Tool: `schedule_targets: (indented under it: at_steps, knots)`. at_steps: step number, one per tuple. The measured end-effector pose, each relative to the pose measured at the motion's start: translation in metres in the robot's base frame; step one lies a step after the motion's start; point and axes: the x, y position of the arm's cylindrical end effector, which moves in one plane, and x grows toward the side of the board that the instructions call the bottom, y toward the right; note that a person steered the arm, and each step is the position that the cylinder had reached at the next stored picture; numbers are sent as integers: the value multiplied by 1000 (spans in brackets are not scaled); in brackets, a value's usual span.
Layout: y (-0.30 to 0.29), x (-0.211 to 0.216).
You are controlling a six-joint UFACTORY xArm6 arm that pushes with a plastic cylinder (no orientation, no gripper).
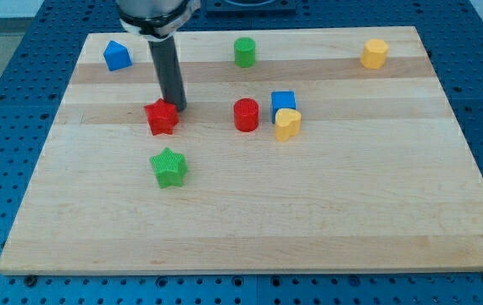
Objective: Move the red star towards the green star
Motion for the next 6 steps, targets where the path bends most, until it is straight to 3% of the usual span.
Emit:
schedule_targets:
  at_steps: [6]
  knots:
    - [47, 23]
